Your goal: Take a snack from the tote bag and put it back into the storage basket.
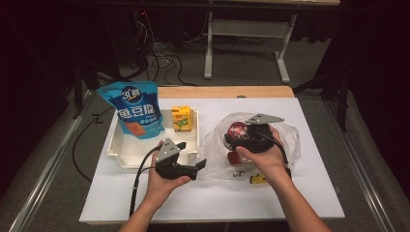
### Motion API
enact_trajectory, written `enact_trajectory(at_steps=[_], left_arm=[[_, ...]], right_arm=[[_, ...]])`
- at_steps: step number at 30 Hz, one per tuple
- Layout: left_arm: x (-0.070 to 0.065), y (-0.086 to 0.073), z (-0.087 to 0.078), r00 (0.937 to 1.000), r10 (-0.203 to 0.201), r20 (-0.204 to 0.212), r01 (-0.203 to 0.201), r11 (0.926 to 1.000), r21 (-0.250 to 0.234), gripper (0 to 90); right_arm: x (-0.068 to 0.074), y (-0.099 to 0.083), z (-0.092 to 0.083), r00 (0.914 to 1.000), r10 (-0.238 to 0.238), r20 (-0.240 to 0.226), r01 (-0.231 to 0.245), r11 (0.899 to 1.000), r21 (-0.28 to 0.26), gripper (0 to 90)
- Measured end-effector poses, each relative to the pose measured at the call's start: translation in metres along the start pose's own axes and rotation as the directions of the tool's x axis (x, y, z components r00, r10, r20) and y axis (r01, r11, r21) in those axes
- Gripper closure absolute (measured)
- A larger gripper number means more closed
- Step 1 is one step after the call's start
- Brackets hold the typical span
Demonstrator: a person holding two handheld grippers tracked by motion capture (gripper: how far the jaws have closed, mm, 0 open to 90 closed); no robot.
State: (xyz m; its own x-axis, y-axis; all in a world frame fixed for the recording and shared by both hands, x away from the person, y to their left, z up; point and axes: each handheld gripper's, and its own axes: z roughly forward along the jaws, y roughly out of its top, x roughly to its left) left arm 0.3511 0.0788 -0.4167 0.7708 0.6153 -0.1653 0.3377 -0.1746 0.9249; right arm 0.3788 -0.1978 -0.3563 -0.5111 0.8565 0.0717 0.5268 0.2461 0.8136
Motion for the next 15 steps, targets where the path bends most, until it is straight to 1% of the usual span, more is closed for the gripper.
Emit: enact_trajectory(at_steps=[2,4,5,9,10,14,15], left_arm=[[-0.003,0.000,0.001,0.9999,0.012,0.011,-0.012,0.9999,-0.004,4.5],[-0.005,0.000,0.002,0.9994,0.027,0.020,-0.027,0.9996,-0.007,4.4],[-0.006,0.000,0.002,0.9992,0.035,0.021,-0.035,0.9993,-0.009,4.4],[-0.011,0.000,0.003,0.9980,0.058,0.024,-0.058,0.9982,-0.016,5.8],[-0.012,0.000,0.004,0.9976,0.064,0.027,-0.064,0.9978,-0.017,6.3],[-0.017,0.001,0.004,0.9953,0.094,0.025,-0.093,0.9954,-0.021,7.3],[-0.018,0.002,0.004,0.9947,0.100,0.025,-0.100,0.9948,-0.022,7.4]], right_arm=[[0.005,0.002,-0.001,0.9999,-0.015,-0.006,0.015,1.000,-0.001,22.8],[0.008,0.004,-0.001,0.9997,-0.019,-0.014,0.019,1.000,-0.003,22.8],[0.010,0.004,-0.002,0.9995,-0.027,-0.017,0.027,1.000,-0.004,22.8],[0.017,0.006,-0.001,0.9989,-0.021,-0.042,0.021,1.000,-0.003,22.8],[0.018,0.006,0.000,0.9985,-0.029,-0.046,0.029,1.000,-0.005,22.8],[0.028,0.008,-0.001,0.9974,-0.032,-0.064,0.031,0.999,-0.004,22.8],[0.031,0.008,-0.001,0.9966,-0.039,-0.072,0.039,0.999,-0.006,22.8]])
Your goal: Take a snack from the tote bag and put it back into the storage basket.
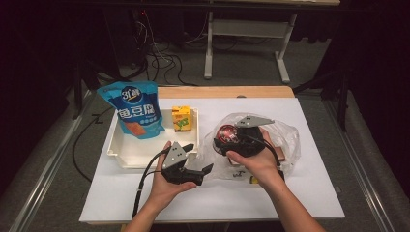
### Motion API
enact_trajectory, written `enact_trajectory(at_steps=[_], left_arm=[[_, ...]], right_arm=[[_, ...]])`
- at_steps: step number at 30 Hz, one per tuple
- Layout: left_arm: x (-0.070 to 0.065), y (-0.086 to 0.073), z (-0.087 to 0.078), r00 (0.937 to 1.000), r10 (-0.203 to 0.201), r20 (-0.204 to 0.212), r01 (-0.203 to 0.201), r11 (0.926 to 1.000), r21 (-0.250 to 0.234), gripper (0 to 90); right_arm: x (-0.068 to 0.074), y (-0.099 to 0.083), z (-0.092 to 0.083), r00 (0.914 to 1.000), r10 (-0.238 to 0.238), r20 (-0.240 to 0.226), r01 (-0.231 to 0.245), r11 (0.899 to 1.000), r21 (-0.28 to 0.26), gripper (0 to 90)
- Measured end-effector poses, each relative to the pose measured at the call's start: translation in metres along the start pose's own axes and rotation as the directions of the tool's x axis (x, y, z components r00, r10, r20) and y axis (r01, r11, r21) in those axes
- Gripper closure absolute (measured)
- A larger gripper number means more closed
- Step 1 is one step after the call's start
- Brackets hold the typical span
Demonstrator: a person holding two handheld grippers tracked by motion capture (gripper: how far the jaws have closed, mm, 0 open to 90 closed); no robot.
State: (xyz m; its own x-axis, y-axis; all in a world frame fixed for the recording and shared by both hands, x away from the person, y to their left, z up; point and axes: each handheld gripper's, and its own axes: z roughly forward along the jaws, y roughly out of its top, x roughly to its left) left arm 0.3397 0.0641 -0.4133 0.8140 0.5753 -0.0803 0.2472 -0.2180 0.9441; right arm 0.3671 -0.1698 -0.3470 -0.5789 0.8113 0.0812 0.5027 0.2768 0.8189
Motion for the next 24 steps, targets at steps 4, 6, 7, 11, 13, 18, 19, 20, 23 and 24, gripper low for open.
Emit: enact_trajectory(at_steps=[4,6,7,11,13,18,19,20,23,24], left_arm=[[-0.003,0.001,0.000,0.9999,0.013,-0.001,-0.013,0.9999,-0.005,8.3],[-0.005,0.001,0.001,0.9997,0.022,-0.007,-0.022,0.9997,-0.006,8.6],[-0.005,0.002,0.001,0.9997,0.025,-0.007,-0.025,0.9997,-0.006,8.8],[-0.007,0.002,0.001,0.9990,0.044,-0.002,-0.044,0.9987,-0.025,13.4],[-0.008,0.002,0.001,0.9983,0.055,-0.017,-0.056,0.9981,-0.025,14.9],[-0.009,0.002,0.001,0.9989,0.043,-0.018,-0.043,0.9988,-0.021,14.9],[-0.009,0.002,0.001,0.9989,0.043,-0.020,-0.043,0.9989,-0.021,14.9],[-0.009,0.002,0.001,0.9988,0.043,-0.022,-0.044,0.9988,-0.021,14.8],[-0.009,0.002,0.002,0.9984,0.047,-0.030,-0.048,0.9987,-0.018,14.8],[-0.009,0.002,0.002,0.9984,0.047,-0.032,-0.048,0.9987,-0.017,14.8]], right_arm=[[0.010,0.003,0.000,0.9998,-0.009,-0.017,0.009,1.000,-0.002,22.8],[0.014,0.004,0.002,0.9995,-0.021,-0.024,0.021,1.000,-0.002,22.8],[0.016,0.004,0.002,0.9994,-0.023,-0.027,0.023,1.000,0.001,22.8],[0.026,0.004,0.004,0.9983,-0.032,-0.049,0.032,0.999,0.003,22.8],[0.028,0.005,0.005,0.9979,-0.040,-0.051,0.041,0.999,0.005,22.8],[0.036,0.005,0.007,0.9960,-0.051,-0.073,0.052,0.999,0.012,22.8],[0.037,0.005,0.007,0.9957,-0.052,-0.077,0.053,0.999,0.013,22.8],[0.039,0.005,0.007,0.9956,-0.046,-0.081,0.048,0.999,0.014,22.8],[0.042,0.006,0.008,0.9939,-0.053,-0.097,0.054,0.998,0.011,22.8],[0.044,0.006,0.008,0.9934,-0.052,-0.102,0.054,0.998,0.015,22.8]])
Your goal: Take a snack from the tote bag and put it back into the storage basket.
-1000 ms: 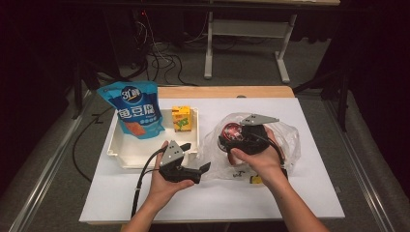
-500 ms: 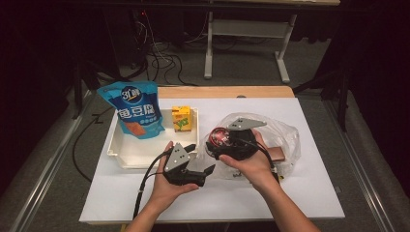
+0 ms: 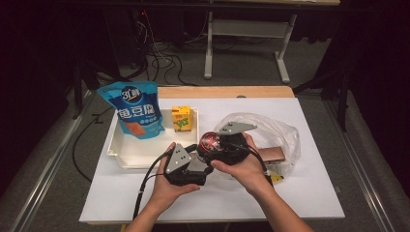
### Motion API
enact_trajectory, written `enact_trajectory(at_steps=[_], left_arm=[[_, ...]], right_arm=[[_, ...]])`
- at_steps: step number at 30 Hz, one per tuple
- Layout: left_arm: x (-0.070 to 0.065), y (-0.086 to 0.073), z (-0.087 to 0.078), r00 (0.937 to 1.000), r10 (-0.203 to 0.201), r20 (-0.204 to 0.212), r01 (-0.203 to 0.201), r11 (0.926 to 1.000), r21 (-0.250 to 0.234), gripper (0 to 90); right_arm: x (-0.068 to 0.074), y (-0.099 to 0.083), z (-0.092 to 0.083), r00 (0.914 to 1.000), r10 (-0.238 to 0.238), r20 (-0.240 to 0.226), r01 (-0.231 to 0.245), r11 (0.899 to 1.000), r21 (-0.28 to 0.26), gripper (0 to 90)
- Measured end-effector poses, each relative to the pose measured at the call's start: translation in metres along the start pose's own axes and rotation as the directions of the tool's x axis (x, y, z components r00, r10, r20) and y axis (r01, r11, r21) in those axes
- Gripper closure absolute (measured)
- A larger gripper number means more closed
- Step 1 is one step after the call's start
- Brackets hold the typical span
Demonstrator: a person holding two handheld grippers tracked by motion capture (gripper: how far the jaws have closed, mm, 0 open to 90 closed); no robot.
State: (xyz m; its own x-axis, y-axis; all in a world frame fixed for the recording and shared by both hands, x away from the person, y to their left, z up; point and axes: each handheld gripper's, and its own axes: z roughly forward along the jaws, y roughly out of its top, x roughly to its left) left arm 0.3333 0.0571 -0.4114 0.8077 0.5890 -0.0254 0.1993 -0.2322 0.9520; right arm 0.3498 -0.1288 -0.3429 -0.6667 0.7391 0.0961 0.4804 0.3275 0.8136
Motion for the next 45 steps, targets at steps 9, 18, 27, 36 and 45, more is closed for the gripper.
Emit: enact_trajectory(at_steps=[9,18,27,36,45], left_arm=[[-0.001,0.000,0.001,0.9996,0.008,-0.026,-0.008,1.0000,0.006,16.0],[-0.001,-0.001,-0.001,0.9990,0.004,-0.045,-0.004,1.0000,-0.002,24.5],[0.001,0.000,-0.004,0.9996,-0.008,-0.026,0.008,1.0000,0.000,26.5],[0.002,-0.002,-0.002,0.9998,-0.009,-0.020,0.010,0.9997,0.024,26.6],[0.012,-0.003,-0.007,0.9982,-0.051,-0.032,0.051,0.9987,0.005,26.6]], right_arm=[[0.009,0.001,0.002,0.9994,0.008,-0.035,-0.007,1.000,0.014,22.8],[0.009,0.001,0.004,0.9976,0.016,-0.068,-0.015,1.000,0.018,22.3],[0.005,0.001,-0.001,0.9973,0.016,-0.071,-0.018,0.999,-0.028,13.8],[0.002,0.001,-0.010,0.9982,0.005,-0.061,-0.009,0.998,-0.061,12.8],[-0.011,0.001,-0.025,0.9982,0.042,-0.043,-0.046,0.993,-0.110,12.5]])
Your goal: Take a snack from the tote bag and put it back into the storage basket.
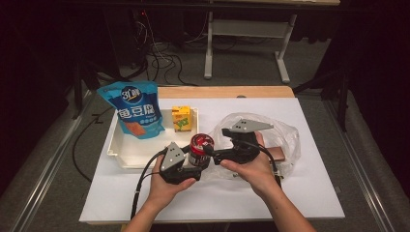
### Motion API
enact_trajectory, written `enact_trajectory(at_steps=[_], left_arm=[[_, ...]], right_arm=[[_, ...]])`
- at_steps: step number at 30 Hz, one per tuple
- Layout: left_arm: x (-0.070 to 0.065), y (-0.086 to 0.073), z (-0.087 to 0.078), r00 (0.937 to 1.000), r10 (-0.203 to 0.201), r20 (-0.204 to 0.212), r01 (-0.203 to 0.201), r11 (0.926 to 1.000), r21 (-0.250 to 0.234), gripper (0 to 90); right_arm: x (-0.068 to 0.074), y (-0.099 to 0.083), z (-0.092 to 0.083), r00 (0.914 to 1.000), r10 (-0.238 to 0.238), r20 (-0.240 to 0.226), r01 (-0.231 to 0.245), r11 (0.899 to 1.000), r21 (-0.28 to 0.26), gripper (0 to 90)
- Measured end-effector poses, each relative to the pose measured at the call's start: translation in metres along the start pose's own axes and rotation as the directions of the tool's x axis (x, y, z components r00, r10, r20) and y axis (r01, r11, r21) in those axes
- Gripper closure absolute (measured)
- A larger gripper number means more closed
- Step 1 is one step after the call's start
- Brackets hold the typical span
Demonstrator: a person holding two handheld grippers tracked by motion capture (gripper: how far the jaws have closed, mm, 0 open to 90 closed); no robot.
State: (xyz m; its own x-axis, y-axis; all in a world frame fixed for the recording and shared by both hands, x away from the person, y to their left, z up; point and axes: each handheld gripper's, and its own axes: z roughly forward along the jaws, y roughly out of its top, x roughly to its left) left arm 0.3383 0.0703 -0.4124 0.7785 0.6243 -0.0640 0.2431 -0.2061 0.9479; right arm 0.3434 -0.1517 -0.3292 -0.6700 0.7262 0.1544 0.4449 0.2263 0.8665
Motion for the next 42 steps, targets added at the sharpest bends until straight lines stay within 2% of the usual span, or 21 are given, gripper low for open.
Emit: enact_trajectory(at_steps=[4,15,29,35,42], left_arm=[[0.005,-0.001,-0.002,0.9999,-0.011,0.003,0.011,0.9999,-0.008,26.6],[0.019,-0.003,-0.009,0.9987,-0.041,-0.030,0.040,0.9990,-0.021,26.6],[0.044,-0.009,-0.020,0.9919,-0.087,-0.092,0.084,0.9958,-0.036,26.6],[0.052,-0.012,-0.023,0.9879,-0.097,-0.121,0.093,0.9950,-0.037,26.6],[0.062,-0.016,-0.025,0.9835,-0.110,-0.144,0.105,0.9937,-0.040,26.6]], right_arm=[[-0.006,-0.003,-0.004,0.9997,0.016,0.018,-0.016,1.000,-0.003,12.6],[-0.025,-0.018,-0.011,0.9963,0.037,0.078,-0.037,0.999,-0.002,13.0],[-0.057,-0.055,-0.033,0.9826,0.104,0.154,-0.102,0.995,-0.020,14.0],[-0.064,-0.068,-0.044,0.9770,0.105,0.186,-0.101,0.994,-0.028,14.2],[-0.071,-0.084,-0.053,0.9690,0.128,0.212,-0.123,0.992,-0.036,14.5]])
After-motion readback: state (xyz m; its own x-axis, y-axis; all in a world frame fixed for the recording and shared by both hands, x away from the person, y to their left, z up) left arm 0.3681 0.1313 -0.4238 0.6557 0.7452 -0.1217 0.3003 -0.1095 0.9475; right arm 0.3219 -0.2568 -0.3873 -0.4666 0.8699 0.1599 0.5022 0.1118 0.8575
